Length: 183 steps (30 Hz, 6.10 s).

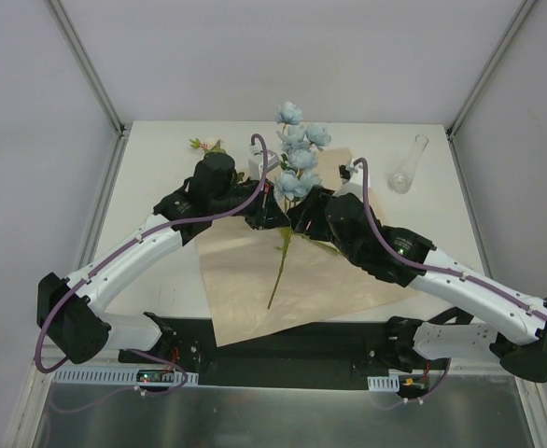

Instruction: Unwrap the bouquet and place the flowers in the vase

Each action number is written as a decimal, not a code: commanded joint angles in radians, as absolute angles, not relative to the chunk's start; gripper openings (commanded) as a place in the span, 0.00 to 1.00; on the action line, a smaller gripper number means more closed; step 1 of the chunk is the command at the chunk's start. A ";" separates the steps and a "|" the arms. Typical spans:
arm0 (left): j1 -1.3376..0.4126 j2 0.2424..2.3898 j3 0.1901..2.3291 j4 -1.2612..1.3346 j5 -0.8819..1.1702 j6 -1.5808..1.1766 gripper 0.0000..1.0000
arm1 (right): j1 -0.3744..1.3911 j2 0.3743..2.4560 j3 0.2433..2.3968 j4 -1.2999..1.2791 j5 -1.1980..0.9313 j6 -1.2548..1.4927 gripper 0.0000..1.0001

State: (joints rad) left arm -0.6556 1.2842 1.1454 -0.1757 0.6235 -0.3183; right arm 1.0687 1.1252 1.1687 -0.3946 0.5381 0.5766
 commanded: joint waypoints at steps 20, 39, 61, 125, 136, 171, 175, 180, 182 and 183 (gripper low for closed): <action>-0.693 1.249 1.152 -0.172 0.637 -0.255 0.00 | 1.031 1.240 1.298 -0.362 0.552 0.595 0.32; -0.627 1.115 1.147 -0.238 0.440 -0.331 0.73 | 0.761 1.040 1.344 -0.347 0.659 0.069 0.00; -0.594 1.242 1.143 -0.249 0.488 -0.357 0.77 | 0.133 1.374 1.865 0.103 0.523 -0.316 0.01; -0.589 1.255 1.143 -0.250 0.488 -0.325 0.80 | 0.029 1.496 1.451 0.171 0.391 -0.180 0.63; -0.588 1.249 1.146 -0.255 0.485 -0.324 0.80 | 0.051 1.275 1.422 -0.469 0.347 0.047 0.89; -0.371 1.377 1.117 -0.224 0.610 -0.514 0.73 | 0.698 1.701 1.150 -0.471 0.045 -0.230 0.37; -0.370 1.404 1.117 -0.215 0.637 -0.523 0.73 | 0.687 1.732 1.157 -0.456 0.069 -0.261 0.38; -0.368 1.419 1.117 -0.212 0.647 -0.526 0.72 | 0.661 1.778 1.163 -0.437 0.057 -0.291 0.40; -0.368 1.419 1.115 -0.212 0.646 -0.523 0.72 | 0.650 1.787 1.163 -0.430 0.042 -0.301 0.40; -0.368 1.420 1.115 -0.210 0.643 -0.523 0.72 | 0.646 1.790 1.163 -0.420 0.029 -0.304 0.40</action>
